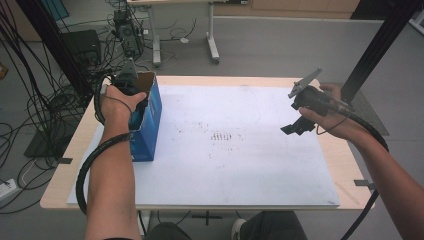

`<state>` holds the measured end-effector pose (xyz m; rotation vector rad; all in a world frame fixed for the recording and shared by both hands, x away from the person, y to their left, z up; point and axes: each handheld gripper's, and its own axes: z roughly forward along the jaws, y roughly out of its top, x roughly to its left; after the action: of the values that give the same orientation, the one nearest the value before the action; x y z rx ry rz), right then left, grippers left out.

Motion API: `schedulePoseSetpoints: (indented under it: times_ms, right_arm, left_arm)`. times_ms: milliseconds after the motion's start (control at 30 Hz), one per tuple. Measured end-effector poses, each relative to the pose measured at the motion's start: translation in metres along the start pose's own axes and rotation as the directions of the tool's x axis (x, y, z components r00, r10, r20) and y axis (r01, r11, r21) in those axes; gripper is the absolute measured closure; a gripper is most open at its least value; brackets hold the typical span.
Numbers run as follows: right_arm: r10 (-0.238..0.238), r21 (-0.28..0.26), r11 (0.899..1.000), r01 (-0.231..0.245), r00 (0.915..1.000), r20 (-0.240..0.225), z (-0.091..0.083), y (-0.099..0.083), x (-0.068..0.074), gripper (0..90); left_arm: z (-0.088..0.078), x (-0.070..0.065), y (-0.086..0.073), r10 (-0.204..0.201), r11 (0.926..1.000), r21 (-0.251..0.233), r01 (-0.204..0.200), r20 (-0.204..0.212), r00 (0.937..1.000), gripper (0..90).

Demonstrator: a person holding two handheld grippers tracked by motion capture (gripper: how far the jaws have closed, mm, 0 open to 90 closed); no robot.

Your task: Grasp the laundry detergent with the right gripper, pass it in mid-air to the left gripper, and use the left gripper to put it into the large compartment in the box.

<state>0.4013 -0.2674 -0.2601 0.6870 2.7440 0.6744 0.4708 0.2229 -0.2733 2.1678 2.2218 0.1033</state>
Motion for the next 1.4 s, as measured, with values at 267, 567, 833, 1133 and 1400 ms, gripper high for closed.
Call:
schedulePoseSetpoints:
  times_ms: [267,567,833,1133,1400]
  right_arm:
    - [0.001,0.001,1.000,-0.001,1.0000,0.001,-0.0007,-0.0008,-0.0005,4.7]
    - [0.001,0.001,1.000,-0.001,1.0000,0.003,-0.0014,-0.0005,-0.0008,4.8]
    - [0.000,-0.001,1.000,0.000,1.0000,0.002,-0.0007,0.0002,-0.0003,4.7]
    - [0.000,-0.002,1.000,0.000,1.0000,0.003,-0.0019,-0.0001,-0.0003,4.7]
    - [-0.003,-0.001,1.000,0.003,1.0000,-0.001,-0.0007,0.0005,0.0009,4.7]
  left_arm:
    - [0.0000,-0.0008,0.0001,0.001,1.0000,0.001,-0.001,-0.003,1.0000,35.7]
    - [0.0001,-0.0005,0.0001,0.000,1.0000,0.000,0.000,-0.002,1.0000,35.7]
    - [0.0002,-0.0004,-0.0003,0.000,1.0000,-0.004,0.000,-0.003,1.0000,35.6]
    - [0.0001,-0.0009,-0.0008,-0.001,1.0000,-0.006,0.001,-0.005,1.0000,35.5]
    - [-0.0002,-0.0005,-0.0026,0.003,0.9999,-0.015,-0.004,-0.012,0.9999,31.8]
